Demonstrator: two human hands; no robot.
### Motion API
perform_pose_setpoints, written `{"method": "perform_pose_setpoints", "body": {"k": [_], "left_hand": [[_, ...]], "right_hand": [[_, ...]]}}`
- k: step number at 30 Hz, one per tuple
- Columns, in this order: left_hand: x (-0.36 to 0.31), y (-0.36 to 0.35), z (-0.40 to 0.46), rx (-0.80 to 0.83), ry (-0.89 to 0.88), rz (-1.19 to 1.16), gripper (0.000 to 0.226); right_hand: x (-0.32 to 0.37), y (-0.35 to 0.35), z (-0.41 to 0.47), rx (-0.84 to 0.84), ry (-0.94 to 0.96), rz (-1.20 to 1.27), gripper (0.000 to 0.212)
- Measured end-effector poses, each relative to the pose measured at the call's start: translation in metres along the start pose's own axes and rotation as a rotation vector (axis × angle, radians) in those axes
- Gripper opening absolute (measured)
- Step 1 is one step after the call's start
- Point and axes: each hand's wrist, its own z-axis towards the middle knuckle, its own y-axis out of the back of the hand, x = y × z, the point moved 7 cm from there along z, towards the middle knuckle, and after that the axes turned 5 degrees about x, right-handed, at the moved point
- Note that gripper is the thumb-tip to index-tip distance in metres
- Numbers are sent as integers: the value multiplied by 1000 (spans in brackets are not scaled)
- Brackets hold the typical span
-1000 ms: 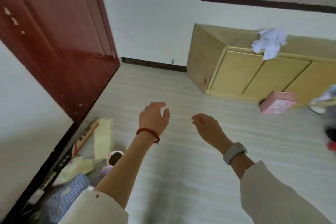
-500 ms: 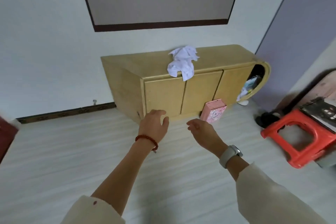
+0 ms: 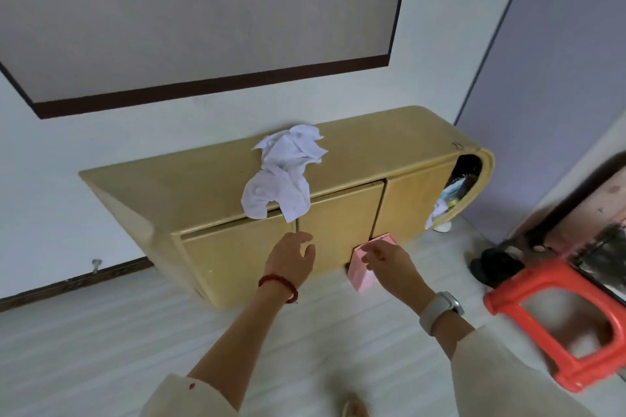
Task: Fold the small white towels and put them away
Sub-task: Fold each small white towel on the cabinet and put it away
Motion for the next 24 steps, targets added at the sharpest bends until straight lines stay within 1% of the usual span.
{"method": "perform_pose_setpoints", "body": {"k": [4,7,9,13,16,17,18,19,20,22,24], "left_hand": [[14,-3,71,-60,137,-57,27],[39,1,109,-99,225,-61,27],[60,3,133,-130,279,-69,26],[91,4,183,-165,347,-129,26],[107,4,222,-170,367,-162,24],[112,5,234,-185,366,-183,24],[115,8,244,-200,368,-212,23],[119,10,255,-210,372,-243,23],[123,12,267,-215,376,-269,24],[125,18,291,-208,368,-277,25],[120,23,317,-189,342,-263,27]], "right_hand": [[-8,-2,103,77,-6,-48,24],[-3,-25,173,154,-1,-70,24],[3,-40,219,171,-12,-74,25],[29,-74,306,253,-4,-54,37],[39,-107,362,359,-76,-6,49],[40,-119,379,397,-86,-28,46],[41,-128,393,417,-91,-60,35],[42,-134,405,417,-92,-77,18],[46,-135,416,409,-88,-81,14],[55,-129,432,395,-63,-66,15],[74,-113,442,396,29,-24,15]]}}
